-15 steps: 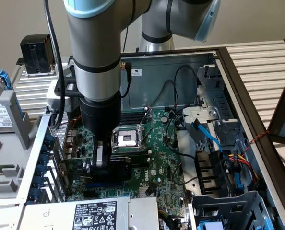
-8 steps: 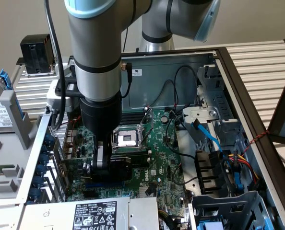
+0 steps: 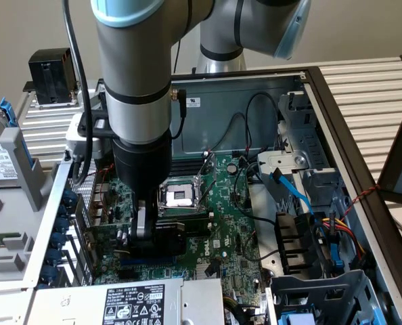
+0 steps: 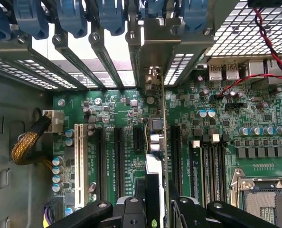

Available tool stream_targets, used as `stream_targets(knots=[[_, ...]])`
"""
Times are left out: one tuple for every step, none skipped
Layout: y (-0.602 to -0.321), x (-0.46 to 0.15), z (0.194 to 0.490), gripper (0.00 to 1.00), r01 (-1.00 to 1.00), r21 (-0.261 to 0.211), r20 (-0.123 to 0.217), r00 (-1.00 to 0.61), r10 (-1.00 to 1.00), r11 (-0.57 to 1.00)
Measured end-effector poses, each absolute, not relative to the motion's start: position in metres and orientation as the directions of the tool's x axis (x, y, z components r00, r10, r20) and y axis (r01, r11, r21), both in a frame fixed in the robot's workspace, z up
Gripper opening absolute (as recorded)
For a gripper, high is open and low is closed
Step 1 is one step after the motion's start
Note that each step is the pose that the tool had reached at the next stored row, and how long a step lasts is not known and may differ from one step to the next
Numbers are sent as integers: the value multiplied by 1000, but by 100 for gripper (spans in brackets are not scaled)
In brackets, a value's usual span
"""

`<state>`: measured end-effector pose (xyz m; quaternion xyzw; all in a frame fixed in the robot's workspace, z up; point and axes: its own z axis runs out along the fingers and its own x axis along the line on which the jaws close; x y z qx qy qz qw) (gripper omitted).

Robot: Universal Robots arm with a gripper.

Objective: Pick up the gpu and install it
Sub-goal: 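Insert the gpu into the slot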

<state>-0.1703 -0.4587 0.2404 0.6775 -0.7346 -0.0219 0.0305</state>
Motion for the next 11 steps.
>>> stream_targets(knots=[[-459,-170,240,28,-994,74,15,-80,-997,81],[-459,-170,240,28,-994,74,15,-80,-997,81],[-459,-170,240,28,-994,74,15,-79,-997,80],[-459,-170,240,28,-994,74,15,-79,-997,80],[-459,-170,240,28,-994,74,15,-79,-997,80],[-459,-170,240,28,-994,74,15,-79,-997,79],[-459,-170,240,28,-994,74,15,-78,-997,79],[-459,-170,240,28,-994,74,16,-78,-997,79],[-459,-170,240,28,-994,74,16,-78,-997,79],[-459,-170,240,28,-994,74,15,-78,-997,79],[-459,-170,239,28,-994,74,15,-78,-997,79]])
